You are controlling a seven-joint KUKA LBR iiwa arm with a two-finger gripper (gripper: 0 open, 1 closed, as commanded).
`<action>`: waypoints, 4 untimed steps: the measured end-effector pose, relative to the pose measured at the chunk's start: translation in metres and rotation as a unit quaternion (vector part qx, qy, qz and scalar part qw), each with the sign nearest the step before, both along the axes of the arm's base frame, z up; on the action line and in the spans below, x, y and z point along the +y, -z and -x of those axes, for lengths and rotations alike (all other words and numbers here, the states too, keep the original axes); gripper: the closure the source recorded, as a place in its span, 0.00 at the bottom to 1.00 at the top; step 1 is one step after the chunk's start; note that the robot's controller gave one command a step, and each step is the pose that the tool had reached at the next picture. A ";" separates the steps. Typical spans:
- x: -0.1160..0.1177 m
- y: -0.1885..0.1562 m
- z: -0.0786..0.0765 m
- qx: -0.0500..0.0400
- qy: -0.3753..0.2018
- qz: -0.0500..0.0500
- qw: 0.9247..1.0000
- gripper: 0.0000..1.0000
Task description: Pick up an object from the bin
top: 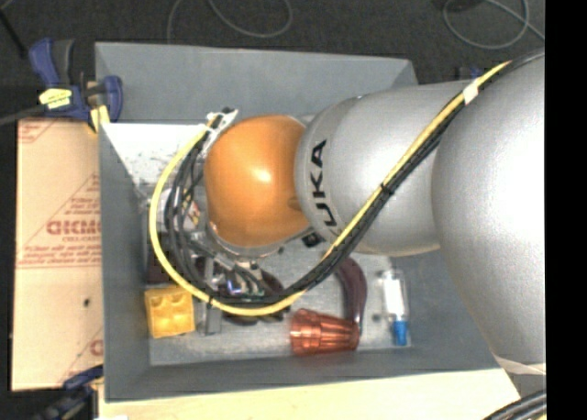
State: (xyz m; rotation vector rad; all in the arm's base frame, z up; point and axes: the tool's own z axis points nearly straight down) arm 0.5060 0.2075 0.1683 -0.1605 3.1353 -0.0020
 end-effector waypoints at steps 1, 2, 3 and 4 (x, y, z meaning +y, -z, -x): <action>0.004 -0.001 -0.004 -0.004 -0.125 -0.002 0.992 0.00; -0.008 0.012 -0.041 -0.001 -0.057 -0.002 0.998 0.00; -0.022 0.016 -0.060 -0.003 0.008 -0.002 1.000 0.00; -0.055 0.052 -0.065 -0.005 -0.116 -0.002 0.993 0.00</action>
Offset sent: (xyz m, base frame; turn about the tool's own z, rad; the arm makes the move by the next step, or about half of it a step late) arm 0.0833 -0.0165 -0.0216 0.0329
